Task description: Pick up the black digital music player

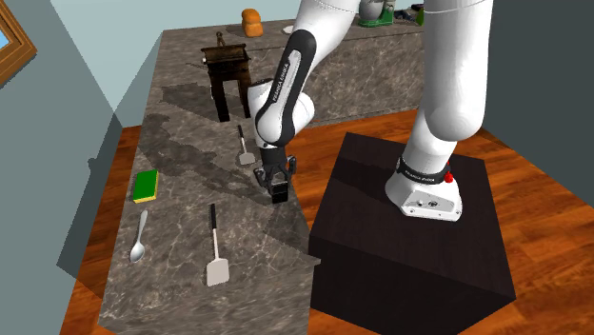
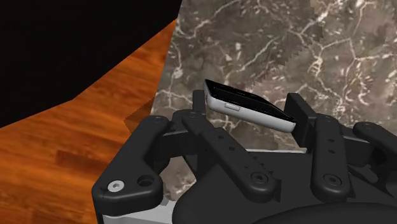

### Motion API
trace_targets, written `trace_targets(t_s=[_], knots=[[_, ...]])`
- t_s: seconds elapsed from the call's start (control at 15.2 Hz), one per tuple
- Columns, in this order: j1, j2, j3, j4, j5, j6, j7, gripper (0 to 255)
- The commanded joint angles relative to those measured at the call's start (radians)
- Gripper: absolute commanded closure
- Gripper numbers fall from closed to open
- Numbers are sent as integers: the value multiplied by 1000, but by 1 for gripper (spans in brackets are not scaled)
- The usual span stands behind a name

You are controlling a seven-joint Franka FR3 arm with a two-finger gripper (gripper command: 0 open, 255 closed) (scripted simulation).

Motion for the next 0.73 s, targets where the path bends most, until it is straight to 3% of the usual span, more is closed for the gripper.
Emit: trace_targets(t_s=[0.0, 0.66], knots=[[-1, -33, 0, -8, -1, -25, 5, 255], [-4, -163, 1, -25, -7, -137, 27, 255]])
